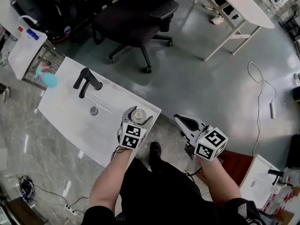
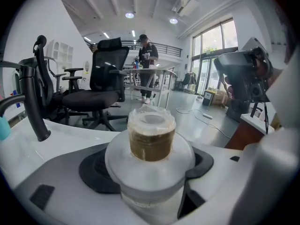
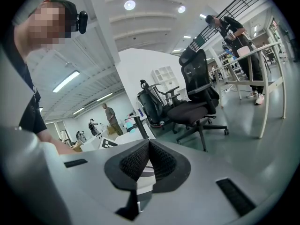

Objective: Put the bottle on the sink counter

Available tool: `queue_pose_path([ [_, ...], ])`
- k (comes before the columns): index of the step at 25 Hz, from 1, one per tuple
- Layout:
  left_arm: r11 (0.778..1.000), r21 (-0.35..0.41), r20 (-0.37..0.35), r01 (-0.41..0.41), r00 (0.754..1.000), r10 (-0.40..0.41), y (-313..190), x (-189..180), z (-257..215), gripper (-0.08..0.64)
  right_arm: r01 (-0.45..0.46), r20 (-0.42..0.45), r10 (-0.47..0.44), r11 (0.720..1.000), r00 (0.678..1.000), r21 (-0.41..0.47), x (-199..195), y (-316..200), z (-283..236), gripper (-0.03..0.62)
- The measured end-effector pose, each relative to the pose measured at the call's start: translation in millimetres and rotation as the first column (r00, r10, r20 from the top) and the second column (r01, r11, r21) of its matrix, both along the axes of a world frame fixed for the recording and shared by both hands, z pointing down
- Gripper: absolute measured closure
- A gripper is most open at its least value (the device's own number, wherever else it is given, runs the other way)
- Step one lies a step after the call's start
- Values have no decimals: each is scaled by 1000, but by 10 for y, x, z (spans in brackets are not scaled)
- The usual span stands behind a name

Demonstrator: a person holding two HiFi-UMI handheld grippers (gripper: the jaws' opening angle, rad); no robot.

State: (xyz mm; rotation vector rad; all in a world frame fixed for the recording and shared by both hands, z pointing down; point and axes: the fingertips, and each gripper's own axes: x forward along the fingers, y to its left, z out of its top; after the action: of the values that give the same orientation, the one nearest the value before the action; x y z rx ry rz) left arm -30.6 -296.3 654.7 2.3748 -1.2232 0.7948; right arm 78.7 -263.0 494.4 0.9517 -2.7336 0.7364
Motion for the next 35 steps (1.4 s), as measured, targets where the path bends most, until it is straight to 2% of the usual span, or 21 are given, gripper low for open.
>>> queue_pose_path([
  [11, 999, -35, 57, -25, 998, 27, 13, 4, 64, 224, -18, 21, 18, 1000, 1000, -5, 54, -12, -19, 578],
  [19, 994, -83, 101, -69, 992, 78, 16, 55, 35, 222, -39, 42, 40, 999, 998, -6, 146, -4, -43, 578],
  [25, 993, -57, 152, -106, 982, 113, 5, 57, -173, 222, -45, 64, 46, 999, 997, -13, 196, 10, -64, 578],
  [32, 991, -55, 138, -126, 982, 132, 90, 27, -354, 222, -35, 93, 35, 999, 995, 1, 204, -2, -170, 578],
  [35, 993, -14, 111, -118, 987, 119, 117, 2, -545, 224, -21, 84, 21, 1000, 996, 0, 149, 13, -187, 578],
])
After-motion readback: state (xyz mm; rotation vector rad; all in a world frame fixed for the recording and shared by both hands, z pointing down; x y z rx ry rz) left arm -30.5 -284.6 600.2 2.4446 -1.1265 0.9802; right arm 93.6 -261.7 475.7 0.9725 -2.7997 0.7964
